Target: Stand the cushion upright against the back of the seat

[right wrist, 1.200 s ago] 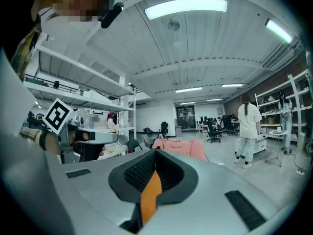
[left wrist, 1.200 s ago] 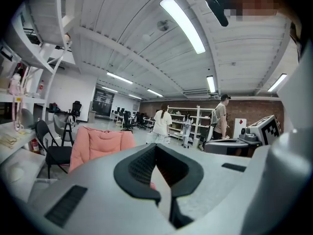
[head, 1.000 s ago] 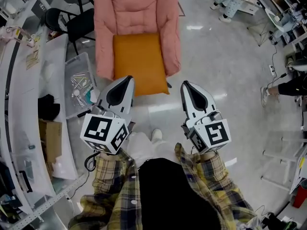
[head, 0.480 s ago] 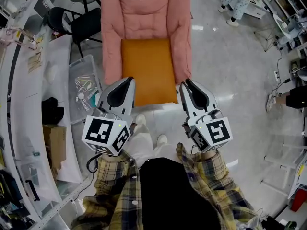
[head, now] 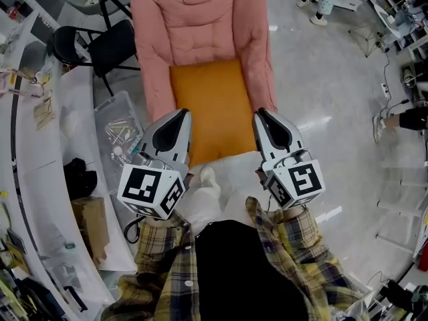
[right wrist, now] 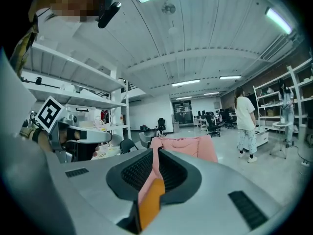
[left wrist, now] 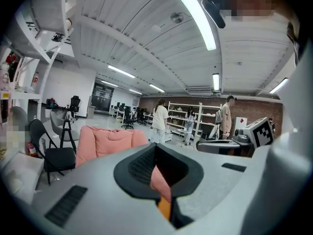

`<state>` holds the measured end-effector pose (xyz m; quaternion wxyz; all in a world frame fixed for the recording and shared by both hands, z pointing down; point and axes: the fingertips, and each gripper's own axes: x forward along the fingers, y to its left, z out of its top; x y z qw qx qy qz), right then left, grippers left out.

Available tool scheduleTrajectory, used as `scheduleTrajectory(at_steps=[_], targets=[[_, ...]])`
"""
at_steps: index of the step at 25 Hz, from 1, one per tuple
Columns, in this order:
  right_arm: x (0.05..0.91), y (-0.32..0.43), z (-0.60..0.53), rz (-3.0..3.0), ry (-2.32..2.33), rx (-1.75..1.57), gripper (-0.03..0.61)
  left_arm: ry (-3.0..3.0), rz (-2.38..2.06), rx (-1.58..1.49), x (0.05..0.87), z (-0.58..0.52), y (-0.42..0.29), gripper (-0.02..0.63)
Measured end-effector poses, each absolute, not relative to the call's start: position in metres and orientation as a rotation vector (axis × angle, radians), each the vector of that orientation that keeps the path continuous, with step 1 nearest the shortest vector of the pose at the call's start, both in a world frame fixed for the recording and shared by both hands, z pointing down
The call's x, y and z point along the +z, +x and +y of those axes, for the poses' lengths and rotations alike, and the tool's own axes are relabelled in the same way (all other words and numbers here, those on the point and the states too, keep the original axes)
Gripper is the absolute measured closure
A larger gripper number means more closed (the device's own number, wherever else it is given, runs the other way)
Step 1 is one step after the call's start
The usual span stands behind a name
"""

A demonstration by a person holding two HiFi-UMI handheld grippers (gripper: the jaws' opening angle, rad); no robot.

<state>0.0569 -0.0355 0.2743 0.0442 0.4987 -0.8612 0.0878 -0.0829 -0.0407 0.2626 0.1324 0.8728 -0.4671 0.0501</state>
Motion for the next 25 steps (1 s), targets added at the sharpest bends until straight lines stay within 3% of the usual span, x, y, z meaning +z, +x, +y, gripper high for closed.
scheduleTrajectory(at_steps=[12, 25], targets=[[0.328, 0.076, -0.066, -2.524, 1.505, 0.414, 0.531, 2.437, -1.300, 0.257, 0.324, -0.071, -0.080, 0.611], [0.487, 0.125, -0.075, -2.306, 1.324, 0.615, 0.529, 2.167, -1.284, 0.505, 0.498, -0.062, -0.098, 0.611]])
